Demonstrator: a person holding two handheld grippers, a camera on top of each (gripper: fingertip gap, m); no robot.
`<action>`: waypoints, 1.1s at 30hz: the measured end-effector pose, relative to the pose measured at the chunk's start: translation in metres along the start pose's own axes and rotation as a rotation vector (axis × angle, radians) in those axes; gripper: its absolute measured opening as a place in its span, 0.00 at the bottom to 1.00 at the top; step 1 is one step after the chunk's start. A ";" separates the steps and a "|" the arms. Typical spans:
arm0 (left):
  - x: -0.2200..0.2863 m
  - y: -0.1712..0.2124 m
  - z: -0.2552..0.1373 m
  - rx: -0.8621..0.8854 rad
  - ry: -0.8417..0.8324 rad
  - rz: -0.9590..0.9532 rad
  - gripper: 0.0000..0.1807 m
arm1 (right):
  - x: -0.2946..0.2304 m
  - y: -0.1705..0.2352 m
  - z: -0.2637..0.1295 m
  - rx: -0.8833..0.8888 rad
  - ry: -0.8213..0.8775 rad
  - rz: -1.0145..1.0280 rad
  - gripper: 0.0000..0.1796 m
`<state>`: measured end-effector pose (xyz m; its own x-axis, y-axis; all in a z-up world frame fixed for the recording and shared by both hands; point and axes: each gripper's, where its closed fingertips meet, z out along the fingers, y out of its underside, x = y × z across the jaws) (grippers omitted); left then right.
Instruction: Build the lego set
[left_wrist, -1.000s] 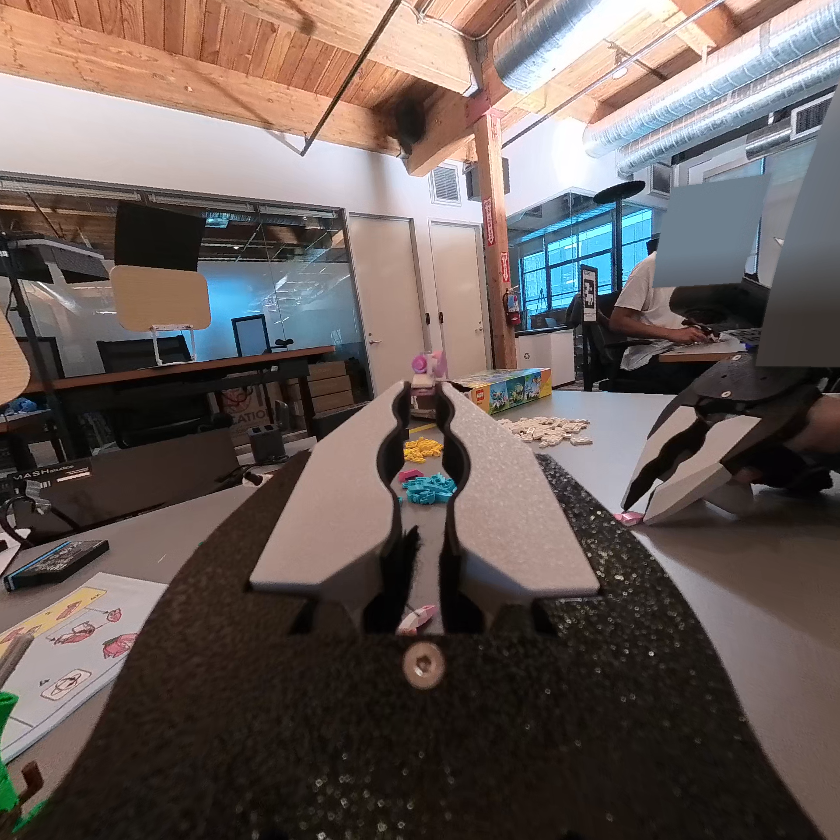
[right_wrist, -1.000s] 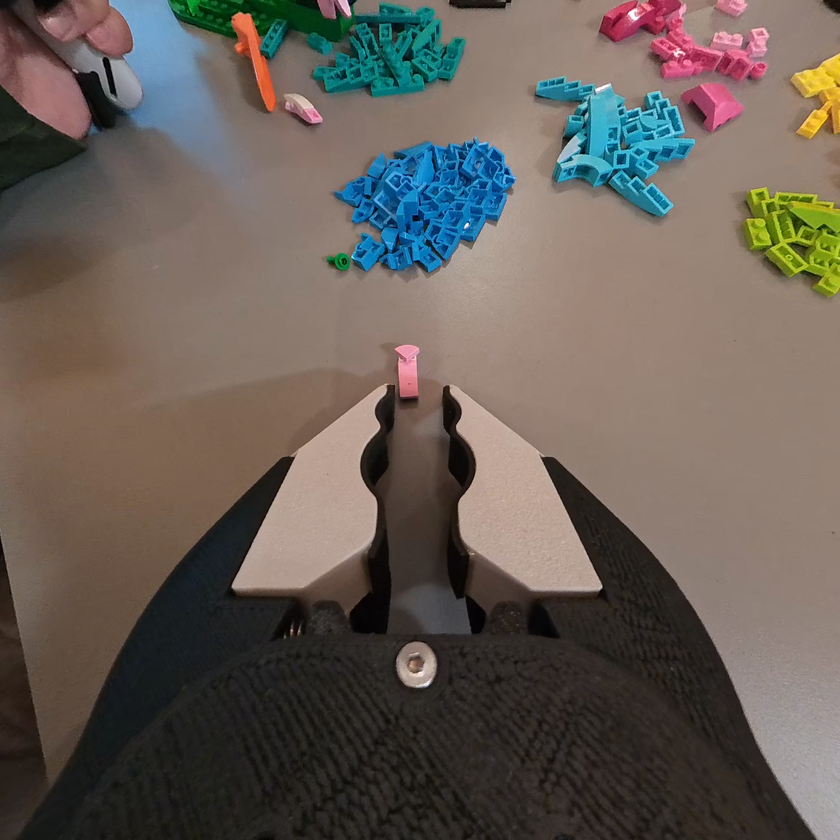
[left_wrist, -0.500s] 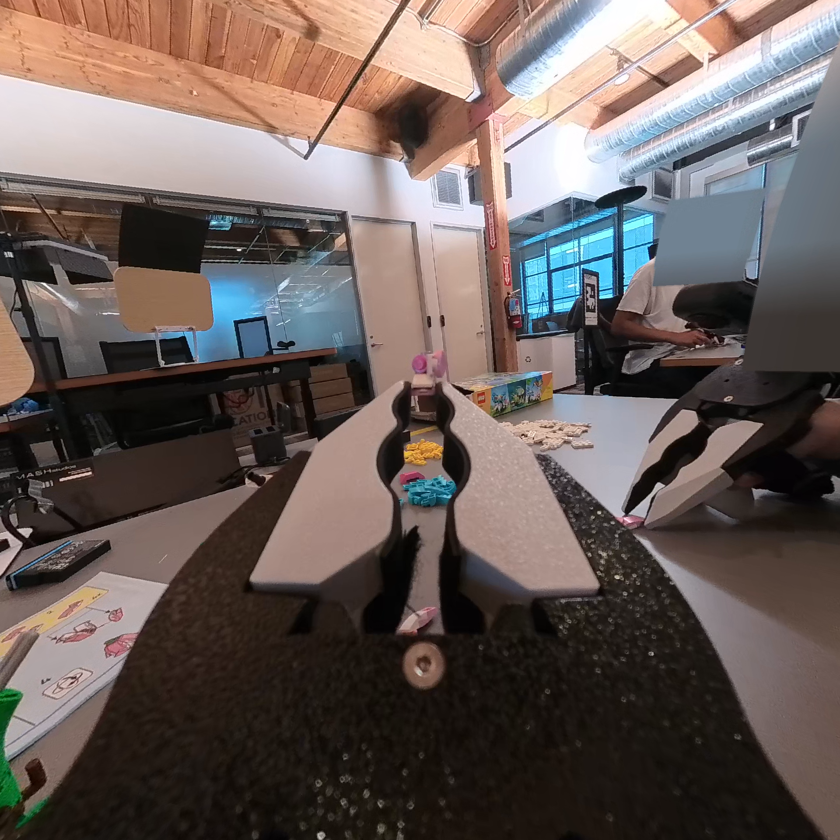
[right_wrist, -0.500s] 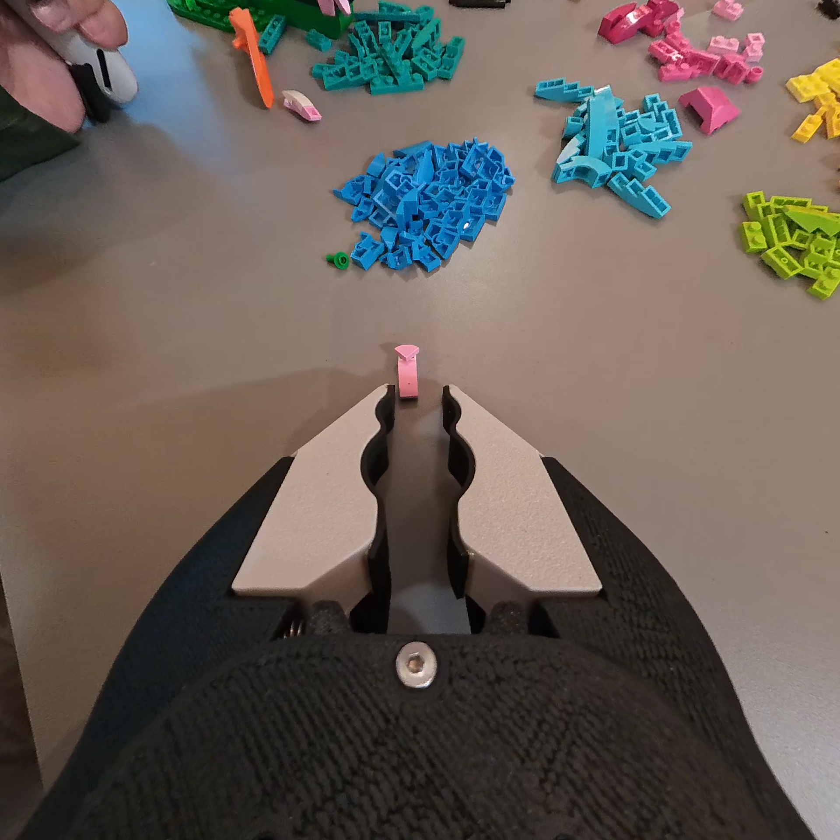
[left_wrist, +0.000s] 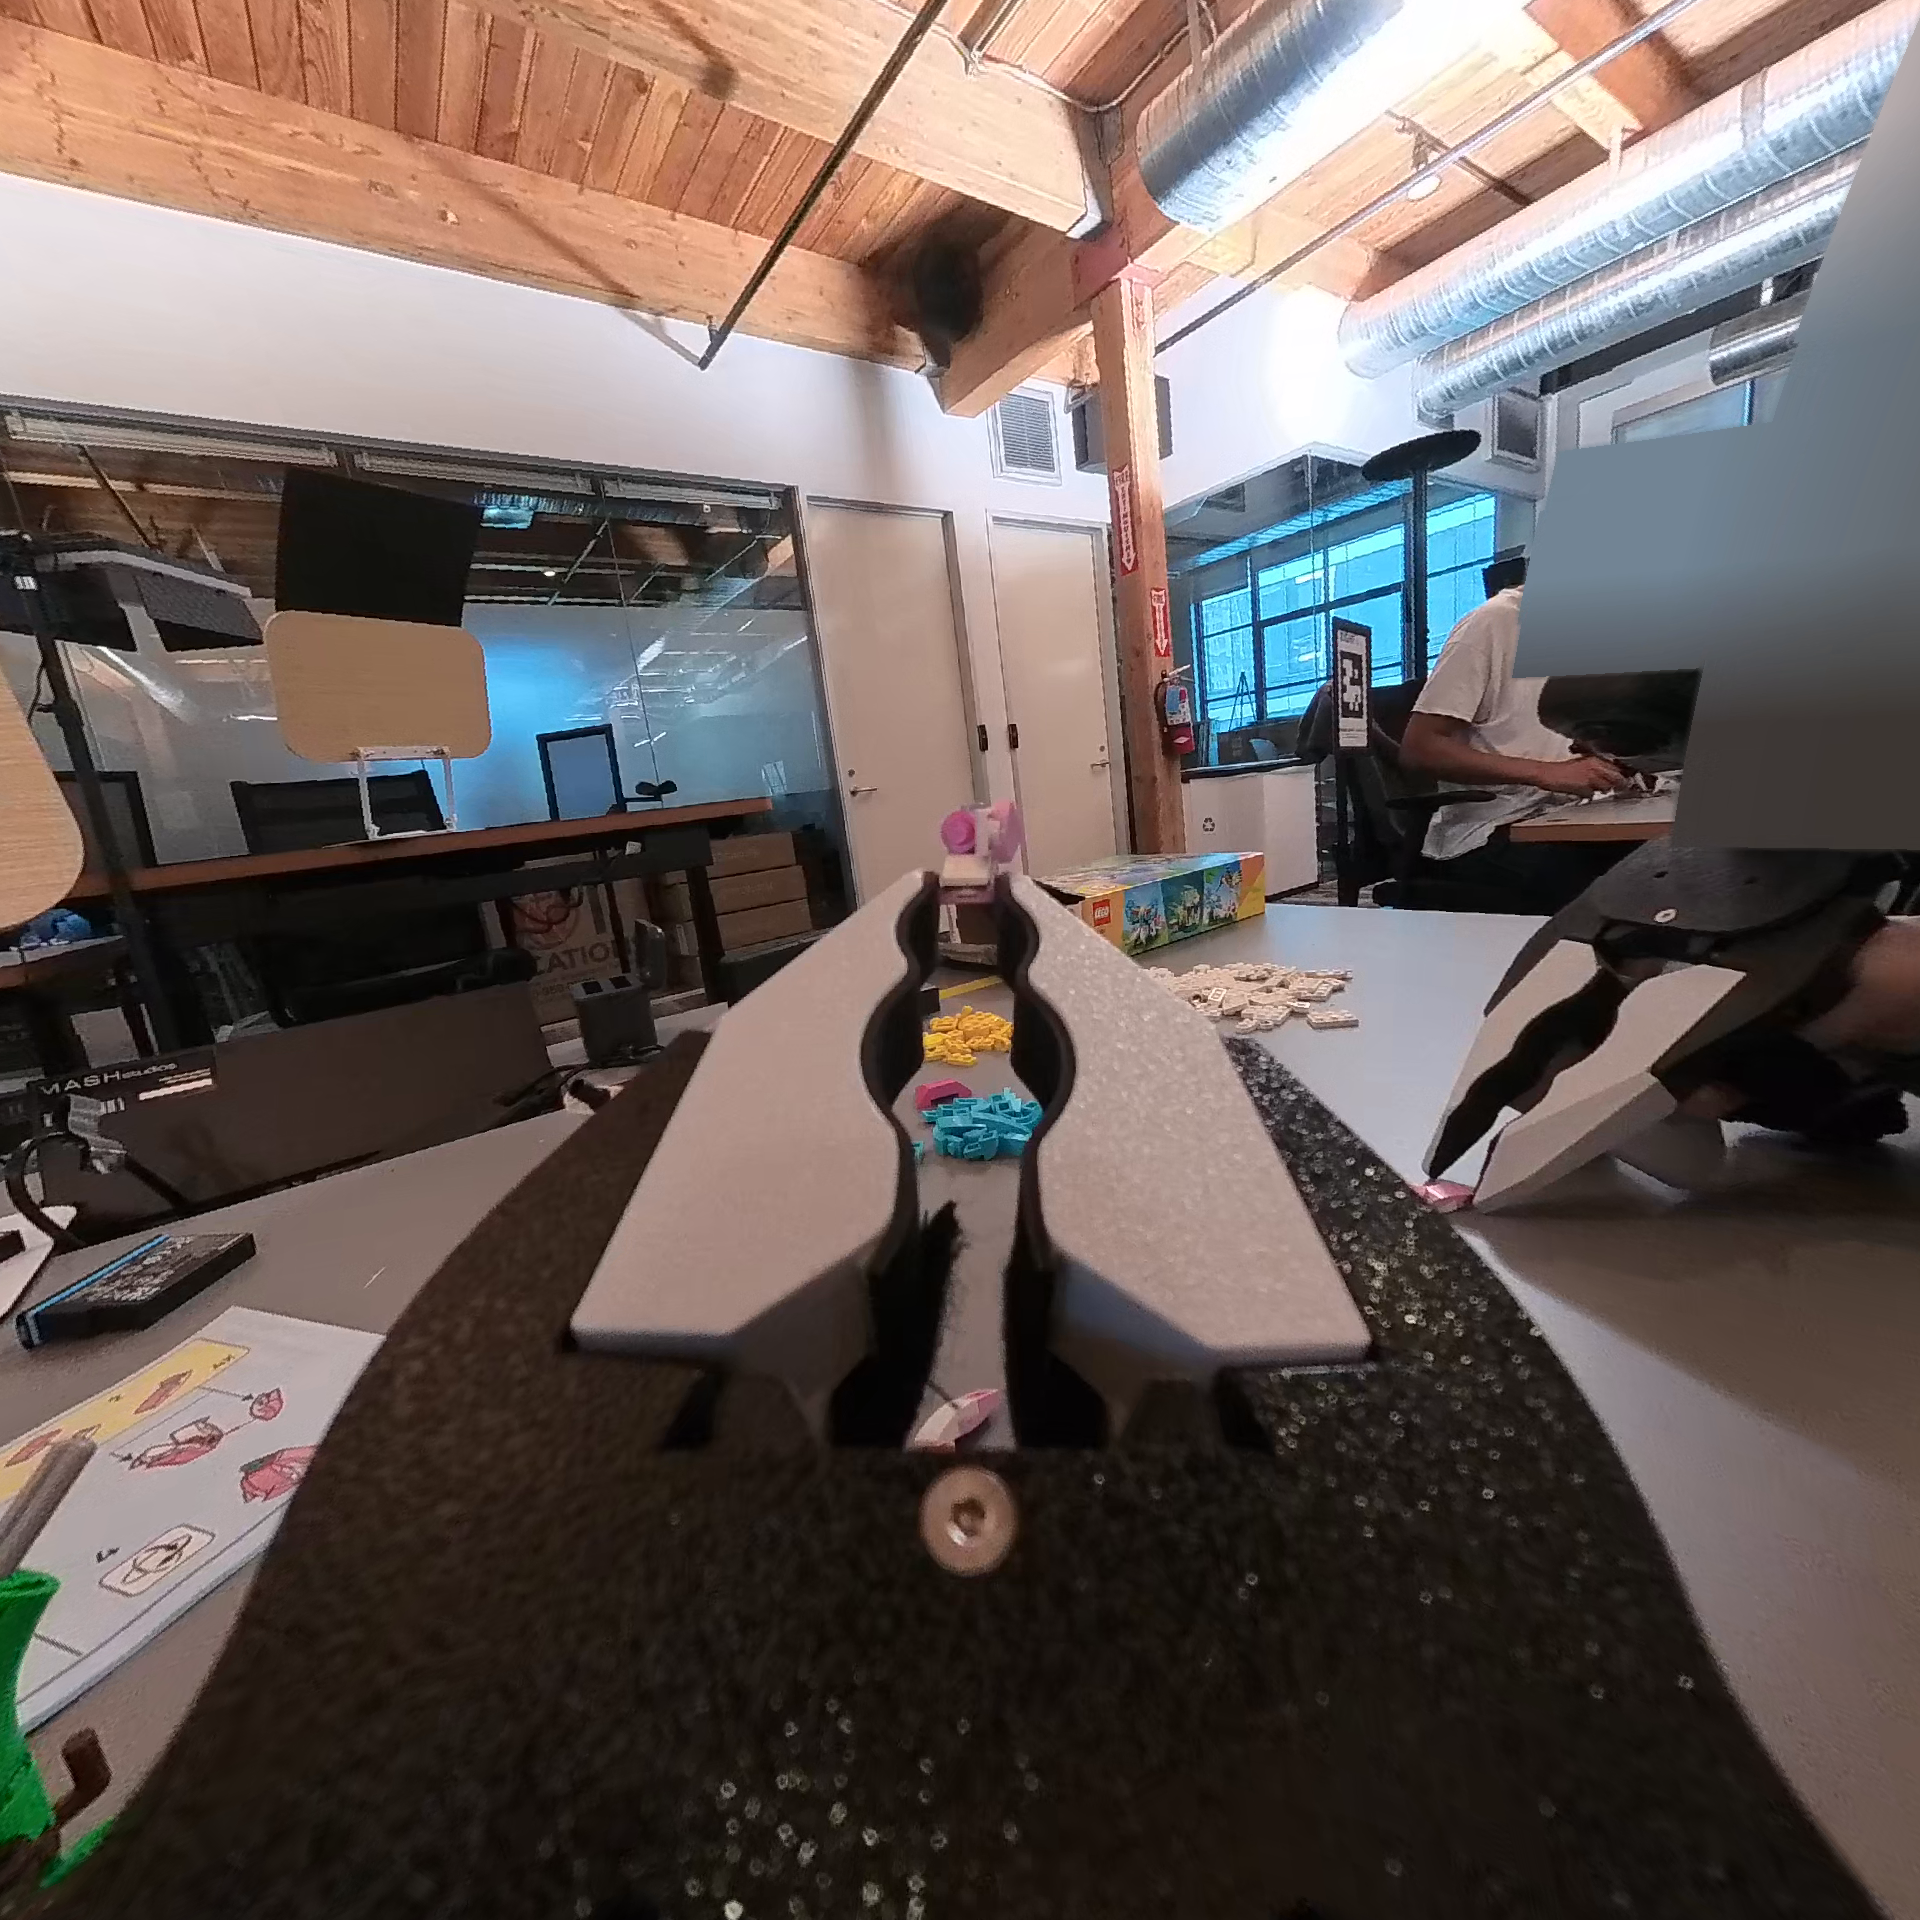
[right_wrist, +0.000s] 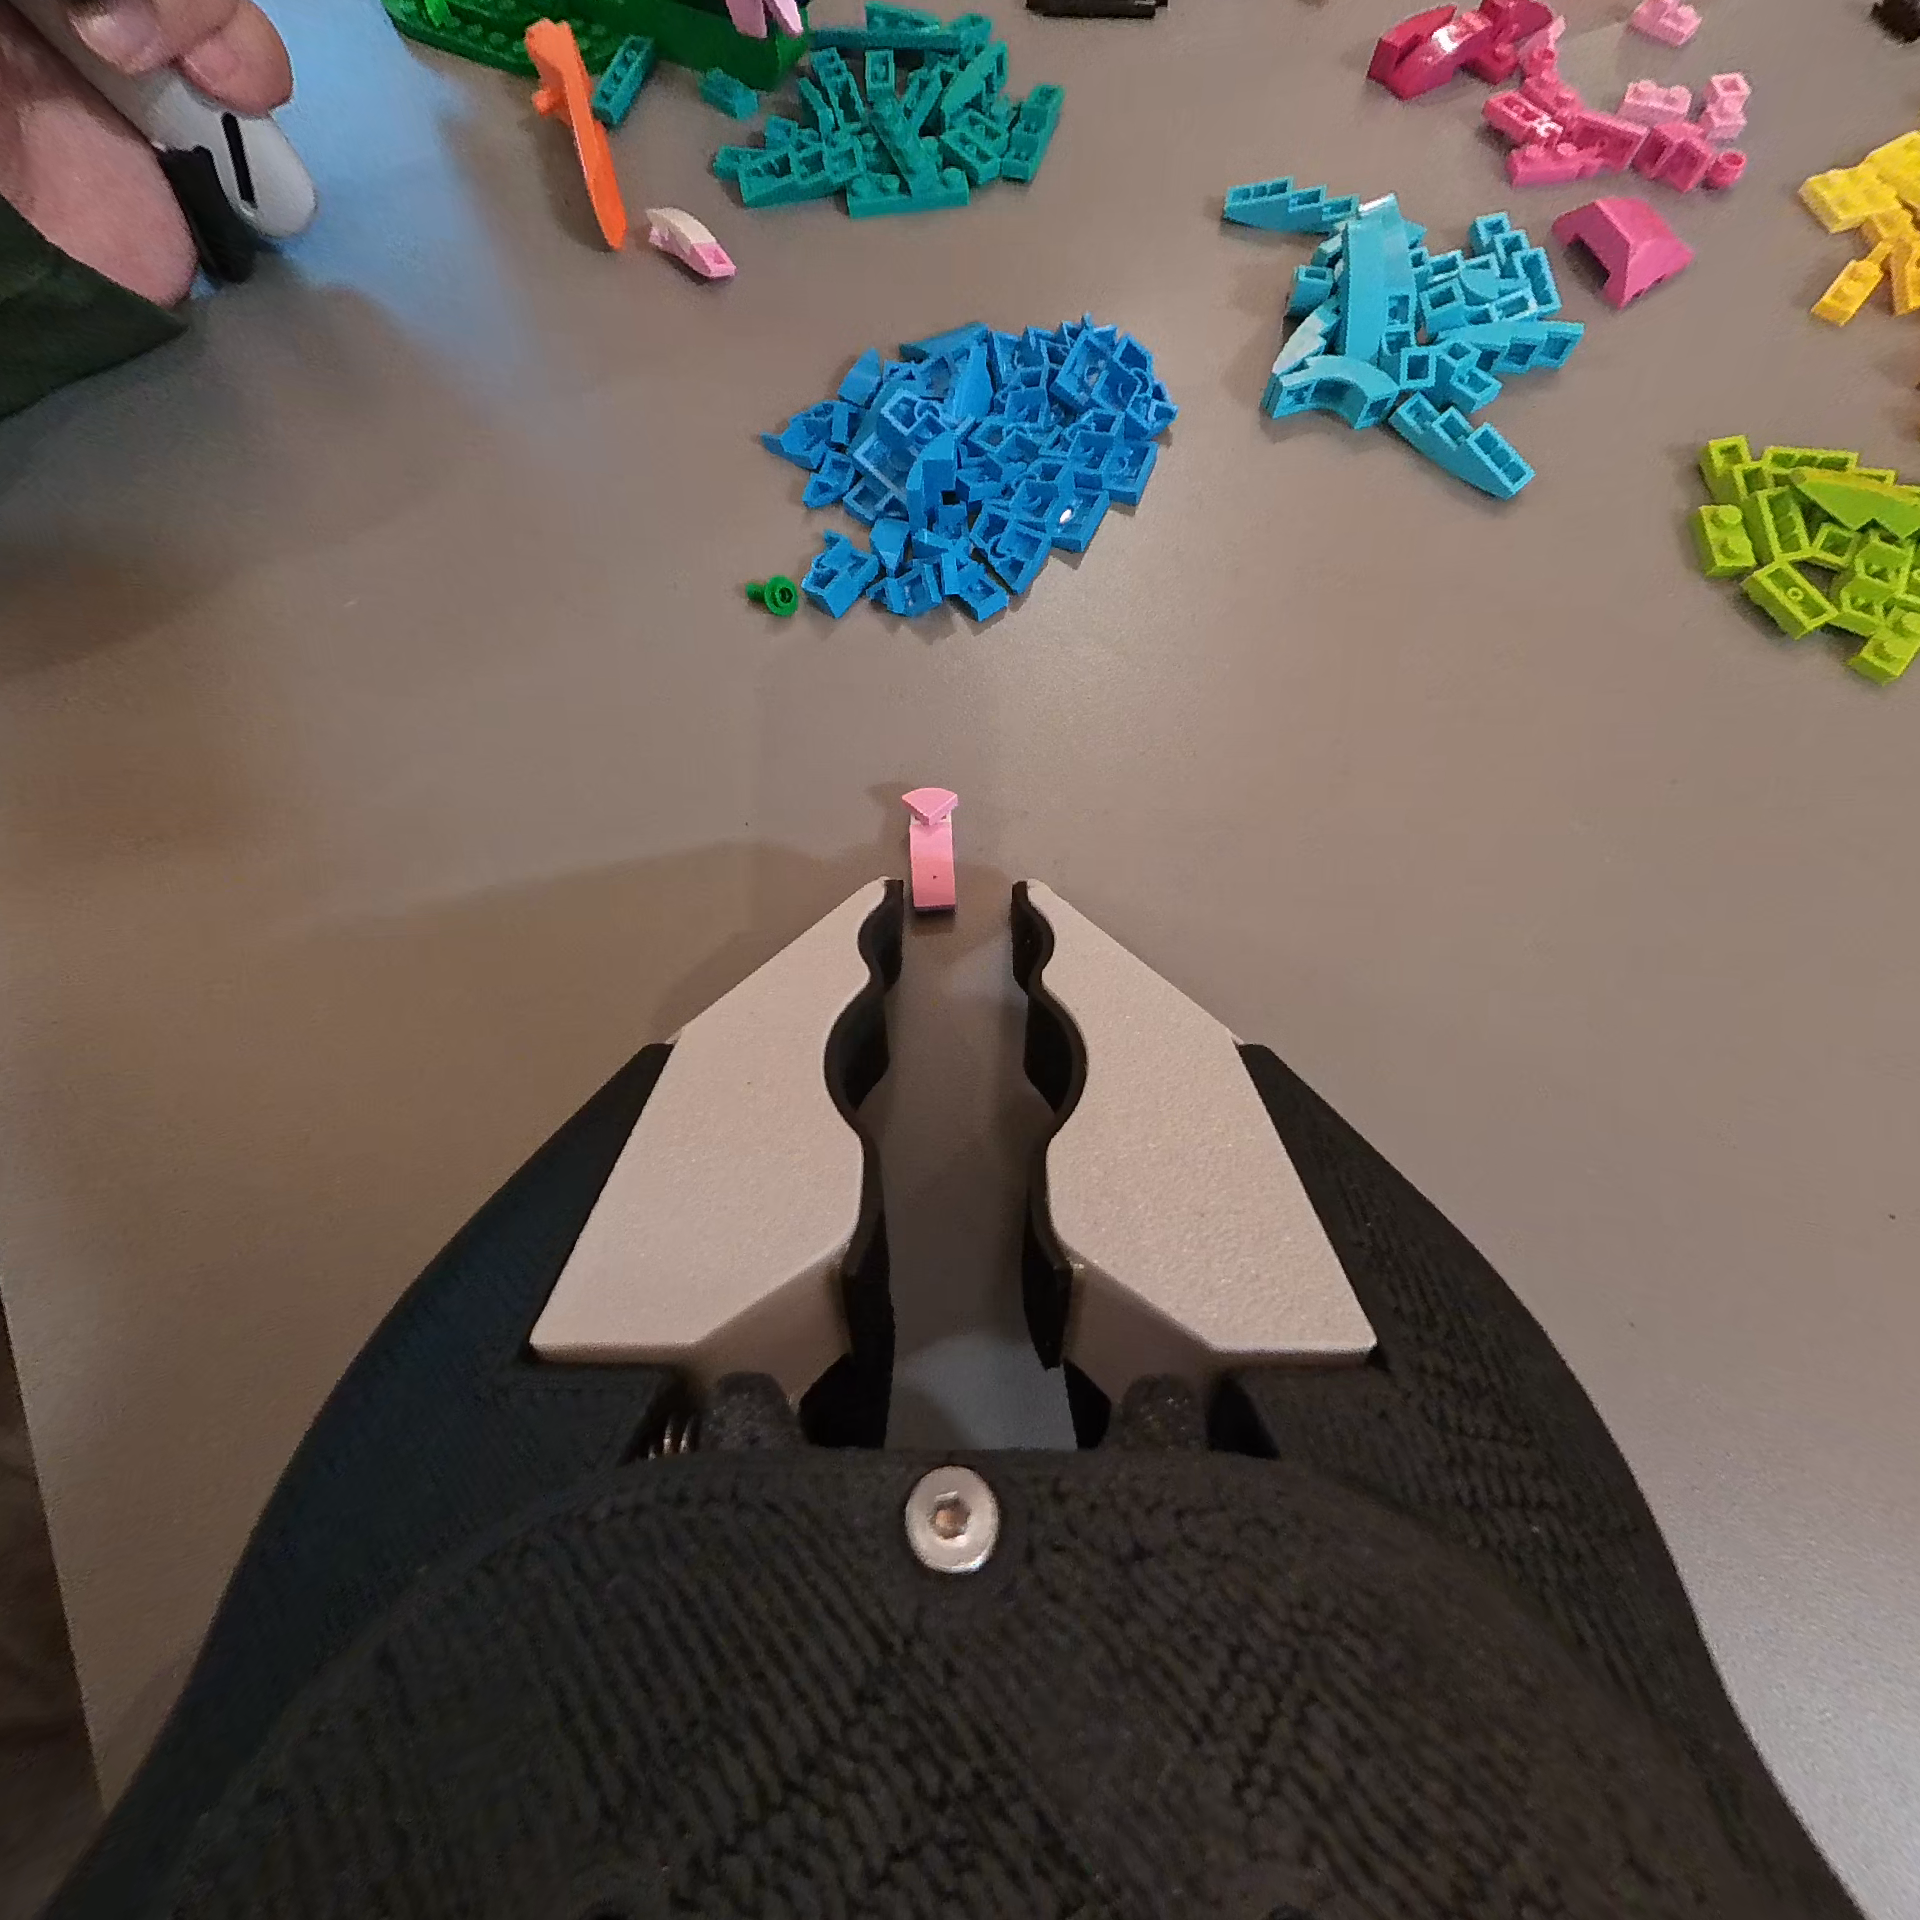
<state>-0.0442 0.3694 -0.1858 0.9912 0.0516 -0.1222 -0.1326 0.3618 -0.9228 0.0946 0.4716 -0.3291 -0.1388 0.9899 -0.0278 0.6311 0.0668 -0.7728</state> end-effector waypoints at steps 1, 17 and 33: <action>0.000 0.000 0.000 0.000 0.000 0.000 0.04 | 0.000 0.000 0.000 0.000 0.000 -0.001 0.11; -0.001 -0.001 0.000 0.005 -0.001 -0.005 0.04 | -0.003 -0.003 0.003 -0.001 0.036 -0.077 0.09; 0.000 -0.001 -0.001 0.006 0.002 -0.007 0.04 | -0.005 -0.003 0.004 0.001 0.039 -0.091 0.09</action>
<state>-0.0445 0.3685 -0.1852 0.9921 0.0476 -0.1162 -0.1256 0.3677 -0.9214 0.0903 0.4662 -0.3287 -0.1659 0.9838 0.0673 0.6166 0.1568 -0.7715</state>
